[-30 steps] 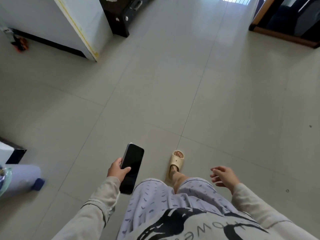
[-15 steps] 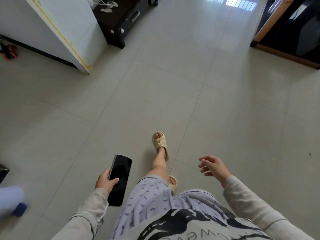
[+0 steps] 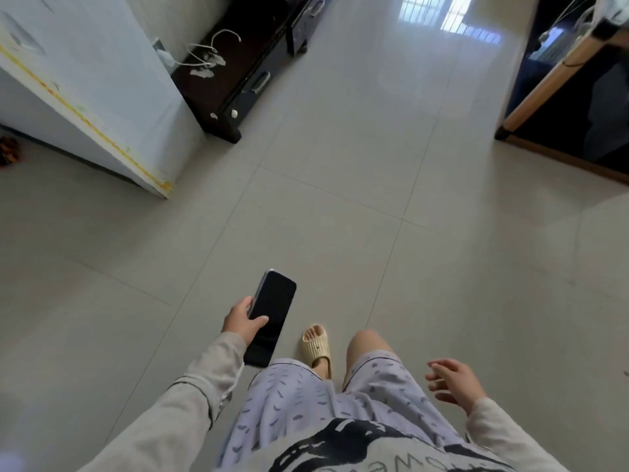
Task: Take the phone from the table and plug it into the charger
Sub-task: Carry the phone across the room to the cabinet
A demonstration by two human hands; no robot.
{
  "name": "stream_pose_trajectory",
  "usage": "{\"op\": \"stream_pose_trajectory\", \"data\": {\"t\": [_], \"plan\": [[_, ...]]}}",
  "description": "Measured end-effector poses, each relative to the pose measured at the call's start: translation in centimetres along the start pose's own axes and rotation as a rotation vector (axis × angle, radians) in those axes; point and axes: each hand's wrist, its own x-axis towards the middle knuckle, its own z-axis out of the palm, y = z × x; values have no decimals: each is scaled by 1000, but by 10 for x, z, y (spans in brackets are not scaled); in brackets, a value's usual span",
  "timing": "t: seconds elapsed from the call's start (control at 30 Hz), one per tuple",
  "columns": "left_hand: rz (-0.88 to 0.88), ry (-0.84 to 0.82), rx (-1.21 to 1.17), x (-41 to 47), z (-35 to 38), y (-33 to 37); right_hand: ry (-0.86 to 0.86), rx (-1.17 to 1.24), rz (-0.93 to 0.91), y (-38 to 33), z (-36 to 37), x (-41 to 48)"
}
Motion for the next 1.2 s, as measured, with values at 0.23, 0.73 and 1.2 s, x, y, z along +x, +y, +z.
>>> {"op": "stream_pose_trajectory", "data": {"t": [0.23,0.73,1.2], "plan": [[15,40,-72,67,-12,83,-1,-45,-18,-105,-18,54],[-456,223,-246,140,3,166,-285,-430,-314,-429,-21,153],[-439,274,-322,276,-58,278,-289,-506,-253,-587,13,222]]}}
